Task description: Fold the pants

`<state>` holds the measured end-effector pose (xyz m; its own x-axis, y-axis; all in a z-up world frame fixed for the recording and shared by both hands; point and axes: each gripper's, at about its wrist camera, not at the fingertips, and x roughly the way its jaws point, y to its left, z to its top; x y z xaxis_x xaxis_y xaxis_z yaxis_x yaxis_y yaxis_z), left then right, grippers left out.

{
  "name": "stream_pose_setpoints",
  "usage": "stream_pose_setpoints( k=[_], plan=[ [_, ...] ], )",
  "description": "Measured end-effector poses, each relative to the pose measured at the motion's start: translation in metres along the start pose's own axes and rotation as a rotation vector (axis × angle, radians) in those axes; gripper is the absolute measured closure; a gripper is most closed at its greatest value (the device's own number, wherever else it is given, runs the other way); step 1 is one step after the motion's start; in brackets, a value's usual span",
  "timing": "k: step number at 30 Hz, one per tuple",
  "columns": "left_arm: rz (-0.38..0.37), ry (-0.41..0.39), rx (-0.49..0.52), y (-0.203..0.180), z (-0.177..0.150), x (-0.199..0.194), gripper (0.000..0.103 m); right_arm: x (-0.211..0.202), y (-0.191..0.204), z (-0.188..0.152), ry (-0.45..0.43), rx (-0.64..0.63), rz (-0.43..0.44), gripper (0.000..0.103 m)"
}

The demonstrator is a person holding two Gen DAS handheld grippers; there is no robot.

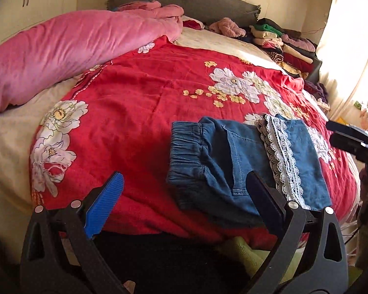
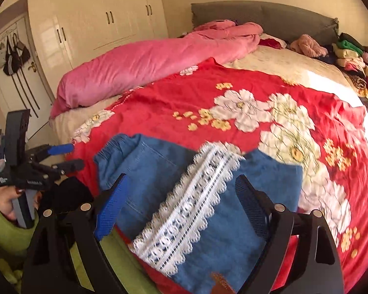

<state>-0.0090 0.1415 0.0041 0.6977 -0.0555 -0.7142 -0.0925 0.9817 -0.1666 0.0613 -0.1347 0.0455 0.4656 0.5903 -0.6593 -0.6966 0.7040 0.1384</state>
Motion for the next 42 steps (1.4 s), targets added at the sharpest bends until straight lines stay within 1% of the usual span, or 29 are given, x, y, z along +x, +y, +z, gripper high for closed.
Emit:
stream_pose_setpoints(
  k=[5,13,16,18,20,22,24,25,26,27,28,31,32,35,39,40,41,42],
  plan=[
    [0.002,0.011,-0.004,0.003,-0.001,0.005,0.010,0.013,0.011,0.019,0.006,-0.044,0.020,0.016],
    [0.002,0.043,-0.007,0.008,-0.007,0.016,0.010,0.054,0.027,0.038,0.074,-0.093,0.072,0.017],
    [-0.017,0.056,-0.016,0.011,-0.009,0.023,0.010,0.072,0.036,0.042,0.107,-0.118,0.088,0.016],
    [-0.037,0.060,-0.026,0.013,-0.011,0.028,0.010,0.084,0.040,0.045,0.129,-0.128,0.116,0.016],
    [-0.033,0.071,-0.021,0.011,-0.012,0.033,0.010,0.099,0.045,0.049,0.157,-0.133,0.141,0.016],
    [-0.047,0.081,-0.020,0.008,-0.012,0.039,0.010,0.111,0.050,0.051,0.182,-0.146,0.162,0.016],
    [-0.074,0.096,-0.020,0.006,-0.014,0.045,0.010,0.124,0.056,0.053,0.208,-0.168,0.173,0.017],
    [-0.084,0.103,-0.023,0.004,-0.015,0.048,0.012,0.132,0.059,0.054,0.223,-0.181,0.172,0.017],
    [-0.091,0.110,-0.021,0.003,-0.016,0.051,0.018,0.138,0.063,0.054,0.239,-0.193,0.174,0.017],
    [-0.098,0.115,-0.019,0.003,-0.017,0.053,0.022,0.146,0.066,0.054,0.258,-0.205,0.174,0.017],
    [-0.108,0.123,-0.018,0.002,-0.018,0.056,0.032,0.151,0.069,0.055,0.270,-0.212,0.169,0.017],
    [-0.137,0.137,-0.017,0.001,-0.021,0.061,0.045,0.169,0.079,0.055,0.311,-0.236,0.191,0.017],
    [-0.147,0.138,-0.018,0.001,-0.021,0.061,0.047,0.175,0.082,0.055,0.323,-0.245,0.198,0.017],
    [-0.159,0.140,-0.028,0.003,-0.022,0.062,0.047,0.192,0.088,0.053,0.366,-0.250,0.225,0.017],
    [-0.168,0.140,-0.035,0.003,-0.022,0.062,0.047,0.210,0.090,0.050,0.399,-0.216,0.306,0.016],
    [-0.172,0.140,-0.037,0.004,-0.023,0.062,0.047,0.213,0.090,0.049,0.404,-0.213,0.315,0.016],
    [-0.176,0.139,-0.040,0.004,-0.023,0.062,0.047,0.216,0.089,0.048,0.405,-0.210,0.328,0.018],
    [-0.179,0.138,-0.042,0.004,-0.022,0.063,0.047,0.217,0.089,0.047,0.406,-0.211,0.339,0.027]
  ],
)
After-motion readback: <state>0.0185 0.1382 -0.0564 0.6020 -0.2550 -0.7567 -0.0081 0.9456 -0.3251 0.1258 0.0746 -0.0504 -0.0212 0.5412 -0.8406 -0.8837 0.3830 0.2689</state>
